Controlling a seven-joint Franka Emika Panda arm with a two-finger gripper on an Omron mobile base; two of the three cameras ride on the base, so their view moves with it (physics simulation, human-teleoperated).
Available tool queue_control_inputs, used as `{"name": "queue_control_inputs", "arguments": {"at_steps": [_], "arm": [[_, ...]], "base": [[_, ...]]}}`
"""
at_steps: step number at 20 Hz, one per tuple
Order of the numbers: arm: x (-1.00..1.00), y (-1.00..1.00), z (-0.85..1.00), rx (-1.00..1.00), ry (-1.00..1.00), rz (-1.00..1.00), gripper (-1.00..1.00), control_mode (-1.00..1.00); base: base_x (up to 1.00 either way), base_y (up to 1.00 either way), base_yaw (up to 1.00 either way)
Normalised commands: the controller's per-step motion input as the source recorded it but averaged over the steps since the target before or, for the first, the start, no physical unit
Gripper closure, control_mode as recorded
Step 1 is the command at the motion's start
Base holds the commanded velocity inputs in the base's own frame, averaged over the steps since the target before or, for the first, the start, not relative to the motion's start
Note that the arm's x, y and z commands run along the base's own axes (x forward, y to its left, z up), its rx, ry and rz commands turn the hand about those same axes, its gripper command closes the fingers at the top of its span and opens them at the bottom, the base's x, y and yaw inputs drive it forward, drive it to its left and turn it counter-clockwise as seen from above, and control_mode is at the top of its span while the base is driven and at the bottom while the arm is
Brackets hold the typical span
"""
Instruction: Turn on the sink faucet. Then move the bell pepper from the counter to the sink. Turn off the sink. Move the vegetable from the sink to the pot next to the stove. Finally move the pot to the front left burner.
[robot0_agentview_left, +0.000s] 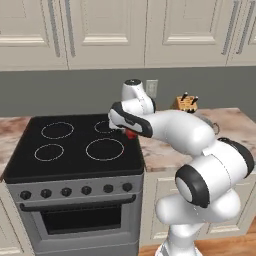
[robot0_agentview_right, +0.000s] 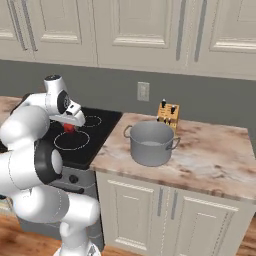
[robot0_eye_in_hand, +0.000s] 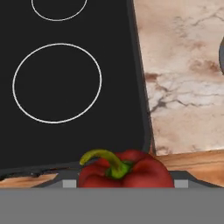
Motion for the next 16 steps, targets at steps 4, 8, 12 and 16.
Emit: {"name": "queue_control_inputs", "arguments": {"at_steps": [4,8,12,16], "arm": [[0.00,0.00,0.00,0.00,0.00,0.00,1.00,1.00],[0.00,0.00,0.00,0.00,0.00,0.00,1.00,1.00],[0.00,0.00,0.00,0.00,0.00,0.00,1.00,1.00],[0.00,0.00,0.00,0.00,0.00,0.00,1.00,1.00]], "base": [[0.28,0.38,-0.25],[0.06,0.55,-0.26],[0.07,0.60,-0.27],[0.25,0.48,-0.24]]}}
